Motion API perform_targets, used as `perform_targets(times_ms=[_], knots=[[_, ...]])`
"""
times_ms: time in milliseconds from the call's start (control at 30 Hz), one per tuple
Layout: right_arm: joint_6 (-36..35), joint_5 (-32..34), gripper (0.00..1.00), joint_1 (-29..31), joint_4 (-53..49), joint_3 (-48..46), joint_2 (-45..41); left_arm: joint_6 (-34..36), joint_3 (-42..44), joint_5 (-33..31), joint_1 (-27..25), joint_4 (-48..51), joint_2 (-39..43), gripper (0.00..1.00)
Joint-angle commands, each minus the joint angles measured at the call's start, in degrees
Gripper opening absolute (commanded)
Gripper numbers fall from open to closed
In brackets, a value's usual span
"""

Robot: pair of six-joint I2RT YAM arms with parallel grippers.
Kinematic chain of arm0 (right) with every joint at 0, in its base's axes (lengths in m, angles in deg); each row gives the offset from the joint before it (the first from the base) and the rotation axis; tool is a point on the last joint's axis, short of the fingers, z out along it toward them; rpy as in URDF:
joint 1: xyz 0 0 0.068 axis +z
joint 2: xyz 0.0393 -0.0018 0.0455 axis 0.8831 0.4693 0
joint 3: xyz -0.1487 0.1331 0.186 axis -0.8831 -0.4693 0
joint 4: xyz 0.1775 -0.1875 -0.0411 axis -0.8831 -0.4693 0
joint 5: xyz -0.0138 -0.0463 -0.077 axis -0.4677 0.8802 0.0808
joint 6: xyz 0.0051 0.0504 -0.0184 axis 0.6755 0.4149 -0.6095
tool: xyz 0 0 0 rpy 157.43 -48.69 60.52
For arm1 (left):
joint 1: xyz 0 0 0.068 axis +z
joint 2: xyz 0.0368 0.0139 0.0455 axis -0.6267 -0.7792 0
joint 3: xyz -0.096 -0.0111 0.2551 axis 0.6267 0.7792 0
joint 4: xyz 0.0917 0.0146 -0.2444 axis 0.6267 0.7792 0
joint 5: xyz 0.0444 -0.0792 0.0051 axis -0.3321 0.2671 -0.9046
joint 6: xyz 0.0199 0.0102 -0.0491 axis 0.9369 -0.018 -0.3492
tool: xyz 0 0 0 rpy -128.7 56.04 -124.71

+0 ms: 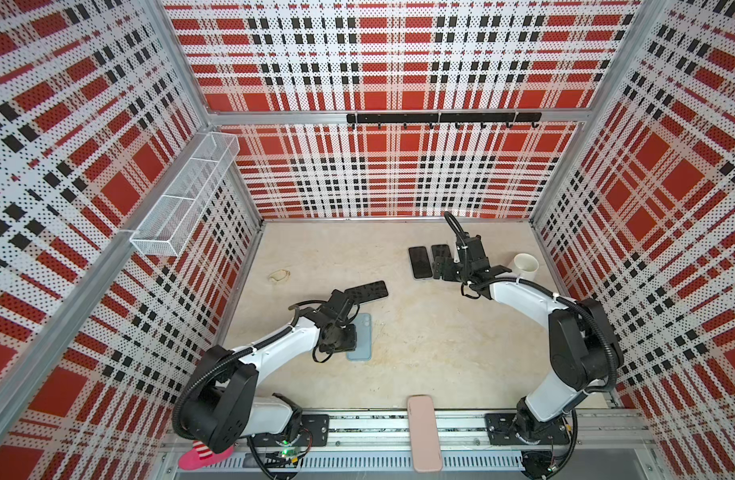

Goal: Put the phone into the phone case

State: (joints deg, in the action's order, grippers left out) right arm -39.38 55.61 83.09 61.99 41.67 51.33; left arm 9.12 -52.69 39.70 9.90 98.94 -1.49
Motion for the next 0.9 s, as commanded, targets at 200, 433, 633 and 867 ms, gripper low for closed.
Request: perform_targets(times_ms=[200,433,633,867], knots=[[0.1,-0.21,0.99,-0.14,1.52,1.69,0.82,-10.27,2.84,3.82,-4.63,-8.55,1.26,0.21],[-0.82,0.47,1.0,-0.39,0.97,1.51,0.63,-19.32,2.86,7.79,-11.5,-20.11,-1.52,0.19],[-0.75,0.51,0.99,-0.81,1.02,0.89,-0.09,-14.03,-4.94,-4.16,-12.04,-3.29,0.4,0.28],[-0.47,-1.14,0.99,-0.78,1.15,1.44,0.87,-15.4,1.5,-8.11,-6.85,0.82,7.01,0.31]])
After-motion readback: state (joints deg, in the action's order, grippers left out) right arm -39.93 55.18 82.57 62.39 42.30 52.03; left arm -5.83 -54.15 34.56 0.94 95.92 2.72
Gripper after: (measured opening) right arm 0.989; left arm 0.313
